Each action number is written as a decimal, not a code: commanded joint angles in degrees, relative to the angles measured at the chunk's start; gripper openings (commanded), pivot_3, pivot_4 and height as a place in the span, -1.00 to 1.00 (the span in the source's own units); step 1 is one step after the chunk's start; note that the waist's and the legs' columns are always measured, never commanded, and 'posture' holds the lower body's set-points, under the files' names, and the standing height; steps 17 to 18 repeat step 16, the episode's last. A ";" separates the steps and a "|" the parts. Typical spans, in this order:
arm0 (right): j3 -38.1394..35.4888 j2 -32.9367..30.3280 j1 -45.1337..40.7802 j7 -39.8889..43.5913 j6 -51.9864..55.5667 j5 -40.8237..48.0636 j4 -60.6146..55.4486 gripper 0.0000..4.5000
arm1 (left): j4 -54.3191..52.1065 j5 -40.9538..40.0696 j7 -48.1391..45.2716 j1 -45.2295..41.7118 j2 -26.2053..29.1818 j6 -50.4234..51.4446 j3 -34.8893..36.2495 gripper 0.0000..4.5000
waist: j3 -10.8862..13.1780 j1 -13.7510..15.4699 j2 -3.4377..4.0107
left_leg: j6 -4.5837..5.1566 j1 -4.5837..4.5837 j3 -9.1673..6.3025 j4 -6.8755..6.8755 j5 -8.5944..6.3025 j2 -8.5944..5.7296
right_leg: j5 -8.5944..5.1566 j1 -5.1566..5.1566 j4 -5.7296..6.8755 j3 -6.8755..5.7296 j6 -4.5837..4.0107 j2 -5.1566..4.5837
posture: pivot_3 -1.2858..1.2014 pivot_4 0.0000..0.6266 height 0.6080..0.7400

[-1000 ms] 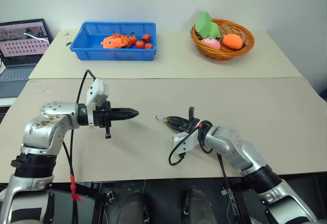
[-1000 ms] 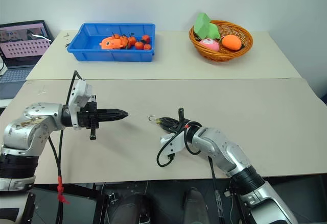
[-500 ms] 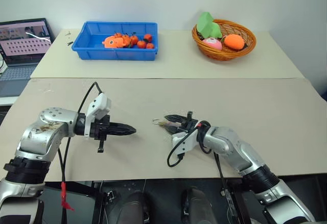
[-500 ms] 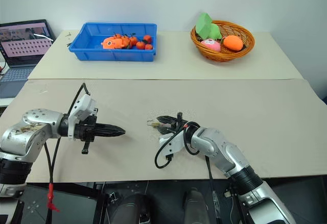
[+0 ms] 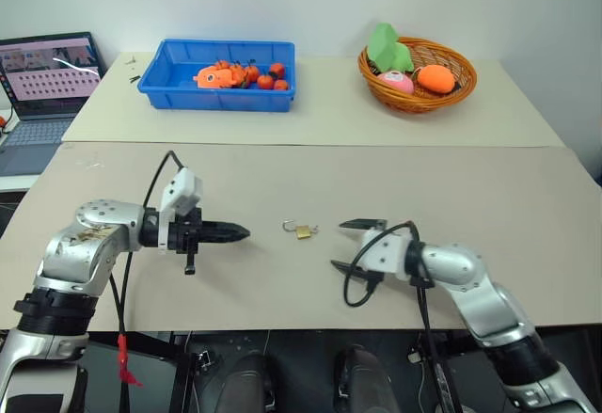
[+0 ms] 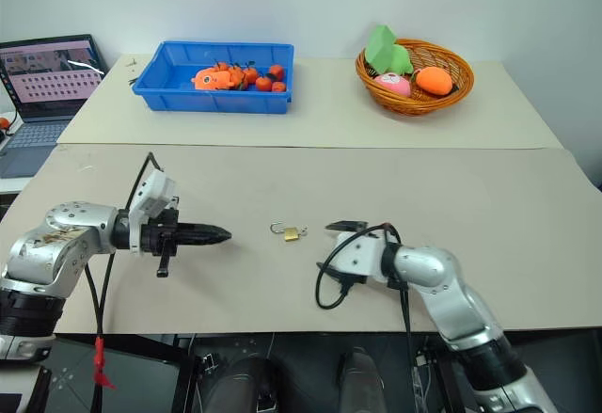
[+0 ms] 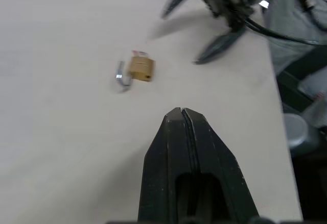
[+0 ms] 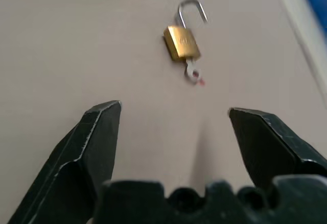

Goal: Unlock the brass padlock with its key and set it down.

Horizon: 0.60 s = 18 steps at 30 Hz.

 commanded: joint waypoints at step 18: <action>-27.22 21.12 -0.29 -47.72 18.32 1.81 -0.26 0.78 | 19.08 9.54 55.36 -0.16 -21.92 -19.10 23.66 -1.00 | -0.09 0.60 0.08 | -0.02 0.08 0.04 -0.20 0.01 -0.13 | 0.05 0.01 0.01 0.05 0.03 -0.05 | 0.03 -0.52 -0.15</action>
